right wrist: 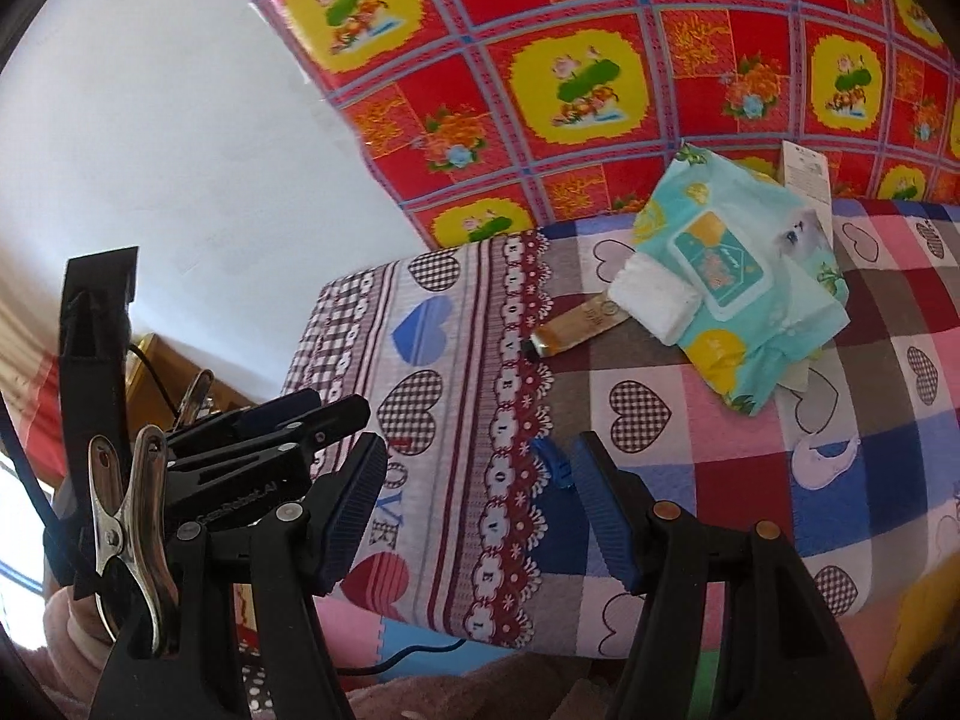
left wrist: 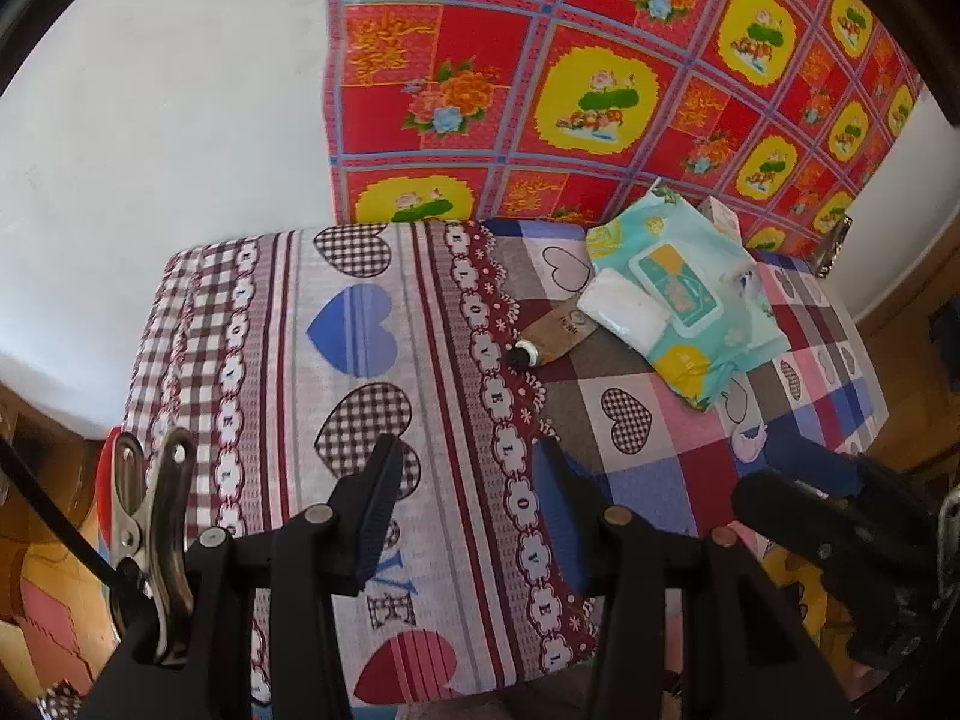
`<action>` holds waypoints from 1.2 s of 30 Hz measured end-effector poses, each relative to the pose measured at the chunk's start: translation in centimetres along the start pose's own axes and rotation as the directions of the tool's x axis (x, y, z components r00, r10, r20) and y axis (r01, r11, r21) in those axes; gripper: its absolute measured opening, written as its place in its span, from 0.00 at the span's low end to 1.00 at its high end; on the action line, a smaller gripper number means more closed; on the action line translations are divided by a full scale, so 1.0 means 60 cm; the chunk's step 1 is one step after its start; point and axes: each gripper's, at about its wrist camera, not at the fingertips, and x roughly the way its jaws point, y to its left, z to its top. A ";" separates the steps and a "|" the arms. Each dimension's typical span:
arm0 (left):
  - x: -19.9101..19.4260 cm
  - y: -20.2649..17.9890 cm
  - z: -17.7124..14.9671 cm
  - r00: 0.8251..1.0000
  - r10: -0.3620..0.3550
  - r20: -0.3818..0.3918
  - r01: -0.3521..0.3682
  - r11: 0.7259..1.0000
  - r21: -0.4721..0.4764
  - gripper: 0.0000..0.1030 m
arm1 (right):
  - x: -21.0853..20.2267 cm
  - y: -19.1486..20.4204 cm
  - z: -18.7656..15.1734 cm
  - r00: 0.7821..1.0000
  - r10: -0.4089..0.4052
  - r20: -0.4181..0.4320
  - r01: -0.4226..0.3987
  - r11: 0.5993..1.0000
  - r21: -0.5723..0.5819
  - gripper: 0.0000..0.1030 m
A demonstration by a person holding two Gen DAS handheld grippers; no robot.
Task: Collect trash
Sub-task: 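Lower left tool toward the horse-oil tube while right tool approaches the white tissue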
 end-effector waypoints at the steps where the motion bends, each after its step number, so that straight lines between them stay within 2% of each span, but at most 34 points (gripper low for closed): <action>1: 0.003 -0.001 0.003 1.000 -0.002 -0.003 0.002 1.000 0.006 0.46 | 0.003 -0.002 0.003 1.000 -0.008 -0.001 0.008 1.000 0.000 0.64; 10: 0.034 -0.031 0.027 0.999 -0.036 -0.031 0.038 0.997 0.061 0.46 | 0.003 -0.017 0.028 0.999 -0.033 0.015 0.033 0.999 0.004 0.64; 16: 0.056 -0.054 0.043 0.997 -0.050 -0.053 0.053 0.997 0.061 0.46 | 0.001 -0.041 0.046 0.999 -0.037 0.012 0.038 0.999 -0.026 0.64; 24: 0.093 -0.089 0.066 0.997 -0.010 -0.072 0.018 0.994 0.108 0.46 | 0.006 -0.087 0.067 0.999 -0.042 0.003 0.042 0.999 -0.026 0.64; 36: 0.176 -0.113 0.095 0.992 -0.017 -0.129 0.034 0.991 0.131 0.46 | 0.032 -0.147 0.094 0.998 -0.051 -0.021 0.051 0.999 -0.005 0.64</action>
